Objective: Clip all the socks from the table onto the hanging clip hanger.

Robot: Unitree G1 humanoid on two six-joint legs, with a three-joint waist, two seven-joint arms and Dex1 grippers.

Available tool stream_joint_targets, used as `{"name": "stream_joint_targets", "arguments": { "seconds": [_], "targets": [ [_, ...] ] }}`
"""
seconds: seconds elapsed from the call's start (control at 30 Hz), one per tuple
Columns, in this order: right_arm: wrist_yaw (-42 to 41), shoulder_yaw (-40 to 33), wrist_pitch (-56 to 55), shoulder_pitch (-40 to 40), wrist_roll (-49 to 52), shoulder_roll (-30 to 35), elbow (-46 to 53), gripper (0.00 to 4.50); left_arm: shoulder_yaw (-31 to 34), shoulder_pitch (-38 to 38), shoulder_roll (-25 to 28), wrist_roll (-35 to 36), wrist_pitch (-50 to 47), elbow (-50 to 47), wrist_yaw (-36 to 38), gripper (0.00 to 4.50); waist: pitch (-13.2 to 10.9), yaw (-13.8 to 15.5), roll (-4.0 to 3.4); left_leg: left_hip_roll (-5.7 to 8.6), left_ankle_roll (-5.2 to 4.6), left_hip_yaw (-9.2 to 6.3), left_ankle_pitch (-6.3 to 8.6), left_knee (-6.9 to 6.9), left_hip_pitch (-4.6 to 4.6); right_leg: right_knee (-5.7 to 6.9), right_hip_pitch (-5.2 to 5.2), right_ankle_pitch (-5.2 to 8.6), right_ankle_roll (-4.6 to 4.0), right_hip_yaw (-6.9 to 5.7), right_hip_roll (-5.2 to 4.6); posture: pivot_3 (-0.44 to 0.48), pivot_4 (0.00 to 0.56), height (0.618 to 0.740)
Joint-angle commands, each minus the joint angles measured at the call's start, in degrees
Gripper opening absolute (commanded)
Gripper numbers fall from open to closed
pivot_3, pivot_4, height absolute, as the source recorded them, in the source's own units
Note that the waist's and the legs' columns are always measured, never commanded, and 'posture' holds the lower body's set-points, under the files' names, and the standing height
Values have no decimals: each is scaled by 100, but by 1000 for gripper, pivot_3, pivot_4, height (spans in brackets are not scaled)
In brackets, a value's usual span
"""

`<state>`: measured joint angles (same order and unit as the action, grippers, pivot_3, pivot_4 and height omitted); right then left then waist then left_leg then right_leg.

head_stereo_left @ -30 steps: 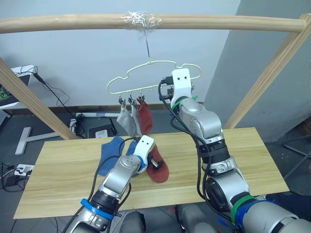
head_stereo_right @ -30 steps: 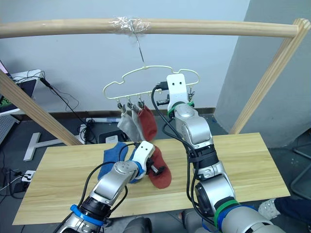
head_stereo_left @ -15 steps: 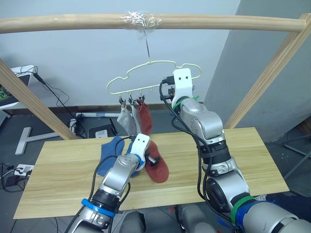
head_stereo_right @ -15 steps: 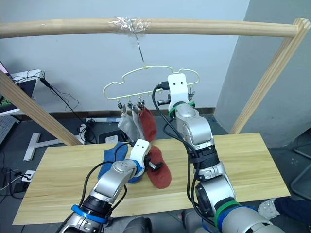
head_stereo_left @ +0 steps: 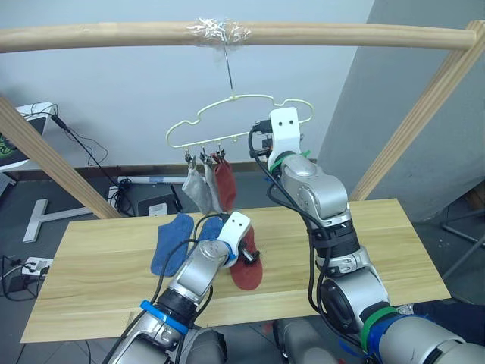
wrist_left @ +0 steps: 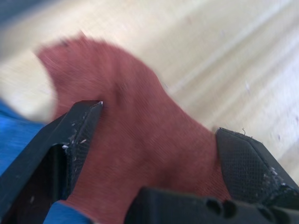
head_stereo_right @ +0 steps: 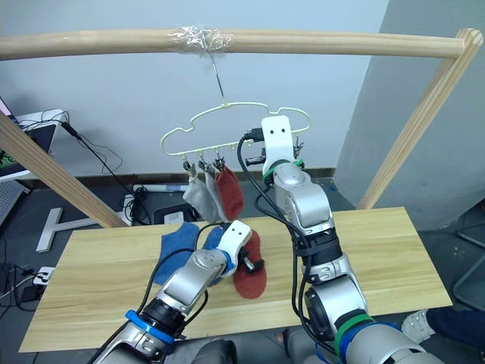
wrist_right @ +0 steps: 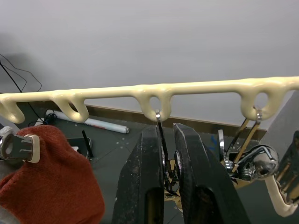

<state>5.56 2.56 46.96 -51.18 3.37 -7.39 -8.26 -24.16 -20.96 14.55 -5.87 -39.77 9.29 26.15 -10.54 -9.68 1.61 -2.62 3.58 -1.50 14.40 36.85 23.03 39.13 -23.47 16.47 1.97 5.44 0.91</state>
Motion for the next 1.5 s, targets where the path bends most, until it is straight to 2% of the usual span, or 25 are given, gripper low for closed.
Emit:
{"name": "stream_joint_targets", "arguments": {
  "seconds": [0.03, 0.3, 0.47, 0.57, 0.73, 0.97, 1.1, 1.13, 1.2, 1.5],
  "targets": [
    [25, 19, -35, -55, -61, -11, 276, 70, -211, 5, -125, -74, 36, 126, 126, 4483, 0, -1, 0, 0, 0, 0, 0, 0, 0, 0, 0, 0, 0, 0, 0, -178, 170, 740],
    [36, 8, -35, -67, -61, -13, 262, 70, -59, -156, -428, 37, 94, 249, 136, 4483, 0, -2, 0, 3, 0, 2, 0, 5, -1, 0, 4, -2, 3, 2, 0, -184, 167, 740],
    [38, 7, -33, -65, -59, -17, 266, 70, 566, -256, -539, 337, -3, -141, 0, 4483, 0, -2, 0, 1, 0, 1, 0, 4, 0, 0, 3, -2, 3, 1, 0, -178, 170, 740],
    [39, 13, -37, -56, -59, -27, 265, 70, 728, -257, -453, 348, -58, -303, -25, 4483, 0, -1, 0, 1, 0, 0, 0, 4, 0, 0, 3, -2, 3, 0, 0, -172, 169, 740],
    [42, 11, -65, -74, -52, -47, 232, 70, 809, -285, -364, 243, 99, 116, -169, 4483, 0, -2, 0, 1, 0, 0, 0, 4, 0, 0, 3, -2, 4, 1, 0, -172, 166, 740],
    [51, 8, -45, -78, -56, -37, 260, 70, 762, -466, -595, 255, 196, 1024, -182, 4483, 0, 7, 0, 3, 0, 0, 0, 5, 0, -1, 3, -3, 6, -1, -1, -182, 167, 740],
    [59, 16, -17, -68, -54, -36, 290, 70, 617, -557, -642, 170, 190, 1226, -110, 4483, 0, -2, 0, 4, 0, 2, 0, 7, -1, -1, 5, -7, 12, 1, 0, -186, 170, 740],
    [58, 19, -9, -66, -54, -34, 296, 70, 570, -562, -629, 127, 208, 1229, -116, 4192, 1, -5, 0, 4, 0, 2, 0, 7, -1, -1, 5, -7, 12, 2, 0, -187, 172, 740],
    [60, 22, 4, -60, -54, -32, 308, 70, 509, -552, -603, 81, 226, 1222, -120, 3945, 0, -6, 0, 3, 0, 2, 0, 7, -1, -1, 5, -7, 13, 2, 0, -185, 173, 740],
    [46, 26, 7, -64, -39, -31, 291, 70, 497, -436, -552, 42, 235, 1103, -60, 1370, 1, -8, 0, 2, 0, 2, 0, 6, -2, -1, 5, -7, 13, 2, 0, -185, 173, 740]
  ]
}}
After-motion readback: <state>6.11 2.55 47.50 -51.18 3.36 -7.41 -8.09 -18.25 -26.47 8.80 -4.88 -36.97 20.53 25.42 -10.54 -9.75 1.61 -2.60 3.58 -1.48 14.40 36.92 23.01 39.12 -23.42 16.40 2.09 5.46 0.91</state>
